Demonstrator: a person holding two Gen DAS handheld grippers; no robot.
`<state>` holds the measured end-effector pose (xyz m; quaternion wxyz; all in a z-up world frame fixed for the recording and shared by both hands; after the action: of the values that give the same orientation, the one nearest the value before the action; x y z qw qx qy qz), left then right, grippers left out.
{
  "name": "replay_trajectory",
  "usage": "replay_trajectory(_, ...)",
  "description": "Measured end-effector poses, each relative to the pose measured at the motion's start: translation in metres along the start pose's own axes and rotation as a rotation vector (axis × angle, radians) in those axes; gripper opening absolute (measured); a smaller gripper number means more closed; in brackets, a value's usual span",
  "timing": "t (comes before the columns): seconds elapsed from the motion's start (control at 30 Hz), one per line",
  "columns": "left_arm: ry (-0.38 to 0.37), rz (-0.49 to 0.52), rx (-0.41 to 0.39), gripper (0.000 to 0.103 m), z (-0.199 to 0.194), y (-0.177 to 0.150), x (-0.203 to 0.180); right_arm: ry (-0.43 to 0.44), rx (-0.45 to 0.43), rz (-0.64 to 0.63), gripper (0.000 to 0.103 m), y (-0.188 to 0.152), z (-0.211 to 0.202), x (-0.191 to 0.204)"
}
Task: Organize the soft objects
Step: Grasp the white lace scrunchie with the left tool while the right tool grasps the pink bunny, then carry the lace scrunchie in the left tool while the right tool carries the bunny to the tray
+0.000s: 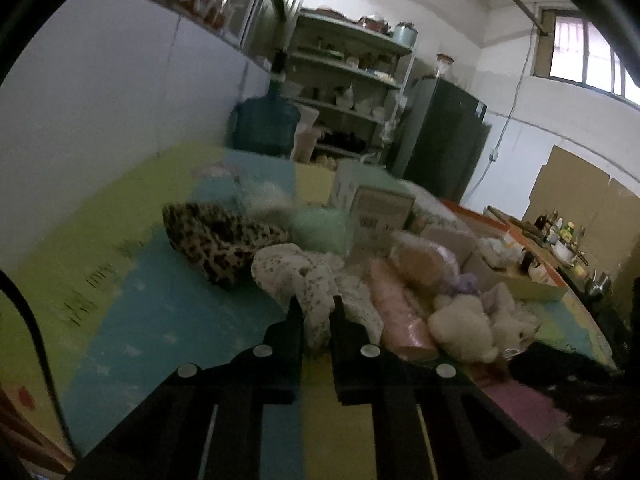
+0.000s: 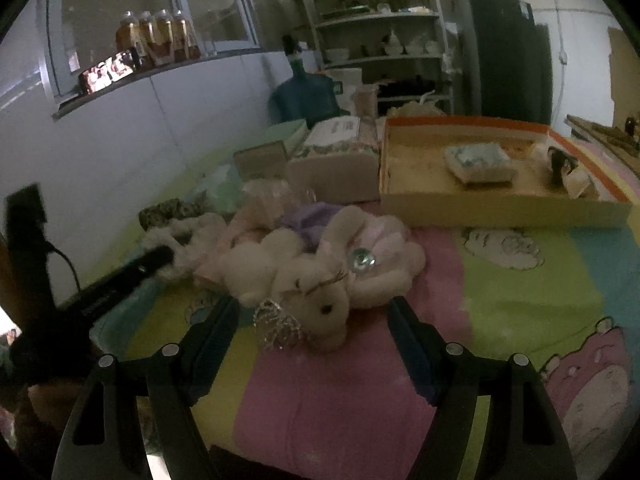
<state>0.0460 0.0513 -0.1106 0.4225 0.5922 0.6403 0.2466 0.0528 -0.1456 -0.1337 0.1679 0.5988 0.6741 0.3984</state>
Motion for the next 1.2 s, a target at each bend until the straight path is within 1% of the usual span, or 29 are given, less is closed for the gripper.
replay_trajectory(0.23,-0.014,0.017,-0.071,0.012,-0.027,0.017,-0.007,-0.012,0.016,0.036,0.078,-0.002,0.009,-0.004)
replay_trajectory(0.27,-0.017,0.019,-0.078,0.012,-0.030,0.018,-0.007,-0.008,0.016,0.041,0.075,-0.001,0.009,-0.005)
replay_trajectory(0.3,-0.018,0.027,-0.088,0.012,-0.033,0.020,-0.009,-0.004,0.017,0.043,0.061,-0.001,0.009,-0.005)
replay_trajectory(0.33,-0.014,0.036,-0.098,0.012,-0.035,0.021,-0.010,0.004,0.019,0.046,0.054,-0.001,0.008,-0.006)
replay_trajectory(0.37,-0.011,0.043,-0.106,0.012,-0.037,0.022,-0.011,0.009,0.020,0.049,0.050,-0.001,0.008,-0.006)
replay_trajectory(0.47,-0.021,0.047,-0.111,0.012,-0.039,0.023,-0.014,-0.002,0.009,0.026,0.048,-0.001,0.005,-0.002)
replay_trajectory(0.6,-0.030,0.051,-0.112,0.012,-0.041,0.023,-0.017,0.006,-0.019,0.019,0.046,0.002,-0.003,-0.001)
replay_trajectory(0.9,-0.058,0.082,-0.125,0.012,-0.042,0.028,-0.032,0.017,-0.113,-0.005,0.046,0.014,-0.031,0.001)
replay_trajectory(1.2,-0.079,0.112,-0.155,0.012,-0.047,0.040,-0.046,0.024,-0.151,-0.033,0.046,0.020,-0.044,0.005)
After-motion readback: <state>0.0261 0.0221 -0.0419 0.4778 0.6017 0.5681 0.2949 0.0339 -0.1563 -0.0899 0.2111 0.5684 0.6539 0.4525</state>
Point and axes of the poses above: each gripper's, at about its wrist camera, not at the fingertips, and z roughly the way its jaws point, x to its left, y to its top, the point moved 3 cm from there along z, roughly the way its jaws point, and after that the axes turned 1 degree about y, right-handed, at the moved point
